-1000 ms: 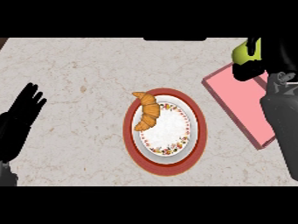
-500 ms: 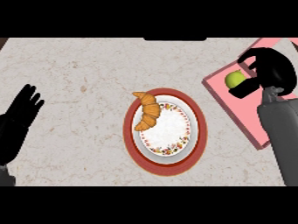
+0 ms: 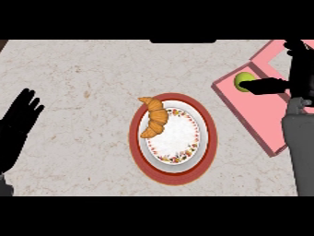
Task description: Pick the pear from the plate and place it in the cardboard box
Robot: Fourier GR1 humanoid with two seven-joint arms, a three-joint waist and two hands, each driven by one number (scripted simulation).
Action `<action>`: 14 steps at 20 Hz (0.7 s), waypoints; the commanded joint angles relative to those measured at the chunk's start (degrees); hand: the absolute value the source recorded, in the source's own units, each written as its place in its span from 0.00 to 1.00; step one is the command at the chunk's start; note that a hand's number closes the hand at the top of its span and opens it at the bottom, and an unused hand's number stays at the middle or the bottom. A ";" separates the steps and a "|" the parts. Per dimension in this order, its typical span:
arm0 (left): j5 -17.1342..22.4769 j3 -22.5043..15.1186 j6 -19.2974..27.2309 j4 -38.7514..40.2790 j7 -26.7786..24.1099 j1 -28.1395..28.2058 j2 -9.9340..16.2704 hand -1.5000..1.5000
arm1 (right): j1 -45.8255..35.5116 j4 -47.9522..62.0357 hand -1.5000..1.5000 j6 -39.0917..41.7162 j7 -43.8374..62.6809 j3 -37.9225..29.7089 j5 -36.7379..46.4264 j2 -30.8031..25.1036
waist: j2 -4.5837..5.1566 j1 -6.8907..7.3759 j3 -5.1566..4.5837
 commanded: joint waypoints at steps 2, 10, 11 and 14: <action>1.68 1.67 -1.56 -0.98 -0.07 2.19 0.87 0.50 | 1.29 -6.09 0.00 -6.03 -0.81 -7.65 -7.13 1.80 | -0.16 -0.03 -0.02; -1.84 -0.93 1.12 1.00 0.26 -2.17 -1.52 0.50 | 10.96 -15.00 0.00 -0.46 -4.64 -18.32 -21.84 -3.90 | -0.03 -0.57 -0.04; -1.71 0.04 1.28 2.65 -0.15 -3.19 -1.32 0.50 | 12.13 -16.79 0.00 1.06 -3.61 -18.59 -22.93 -4.69 | -0.01 -0.42 -0.06; 0.26 1.43 -1.37 -2.73 1.90 1.07 0.77 0.50 | 18.20 -20.51 0.00 3.96 -5.58 -21.96 -28.49 -5.20 | -0.09 -0.26 -0.04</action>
